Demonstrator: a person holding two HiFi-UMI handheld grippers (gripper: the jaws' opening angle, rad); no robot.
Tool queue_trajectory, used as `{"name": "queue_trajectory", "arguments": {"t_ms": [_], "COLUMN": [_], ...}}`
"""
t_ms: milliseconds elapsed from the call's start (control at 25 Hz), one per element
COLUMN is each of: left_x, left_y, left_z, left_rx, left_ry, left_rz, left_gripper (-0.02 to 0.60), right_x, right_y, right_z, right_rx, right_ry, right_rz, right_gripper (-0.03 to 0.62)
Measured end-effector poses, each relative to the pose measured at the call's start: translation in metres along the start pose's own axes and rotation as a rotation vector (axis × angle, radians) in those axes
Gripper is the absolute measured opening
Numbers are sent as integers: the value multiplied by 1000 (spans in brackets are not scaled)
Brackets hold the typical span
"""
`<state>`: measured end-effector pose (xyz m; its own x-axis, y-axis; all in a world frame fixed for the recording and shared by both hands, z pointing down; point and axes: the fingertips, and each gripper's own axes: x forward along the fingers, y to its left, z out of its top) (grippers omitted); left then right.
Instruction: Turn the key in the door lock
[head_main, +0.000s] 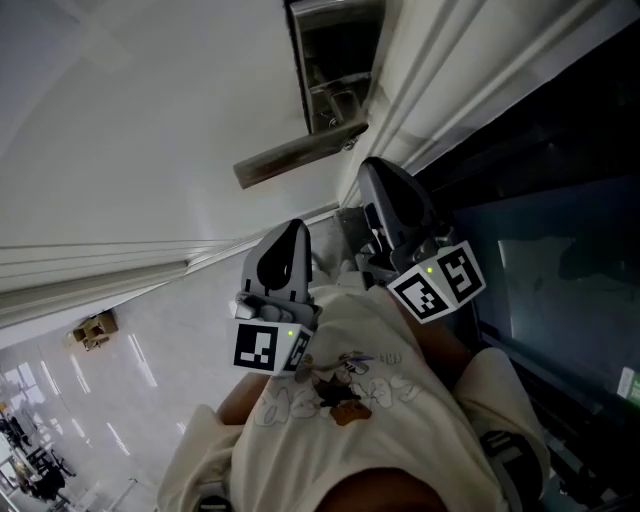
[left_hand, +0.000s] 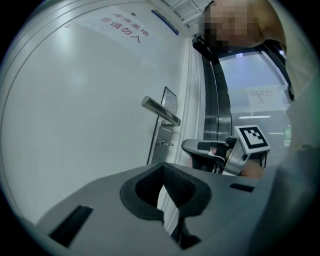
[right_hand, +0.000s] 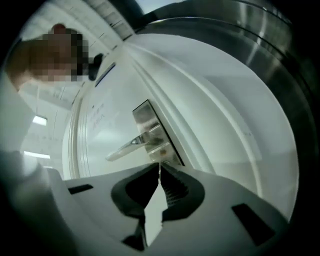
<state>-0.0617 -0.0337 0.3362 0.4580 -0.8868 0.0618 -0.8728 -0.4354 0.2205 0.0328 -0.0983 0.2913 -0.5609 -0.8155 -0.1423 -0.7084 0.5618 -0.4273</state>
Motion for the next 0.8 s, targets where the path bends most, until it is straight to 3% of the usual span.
{"name": "queue_trajectory", "arguments": {"t_ms": [80, 200, 800], "left_x": [-1, -1, 3], "left_y": [-2, -3, -13], "left_z": [3, 5, 4], "left_rx": [5, 9, 11], "left_ry": [-8, -14, 3], "left_rz": [-1, 2, -20], "left_gripper": [5, 5, 5], "right_x": [-3, -4, -12], "right_y": [1, 2, 20], "right_z": [-3, -9, -34], "right_rx": [-127, -227, -378], "right_ry": [20, 43, 124], "right_rz": [-21, -36, -39], "right_gripper": [14, 9, 6]}}
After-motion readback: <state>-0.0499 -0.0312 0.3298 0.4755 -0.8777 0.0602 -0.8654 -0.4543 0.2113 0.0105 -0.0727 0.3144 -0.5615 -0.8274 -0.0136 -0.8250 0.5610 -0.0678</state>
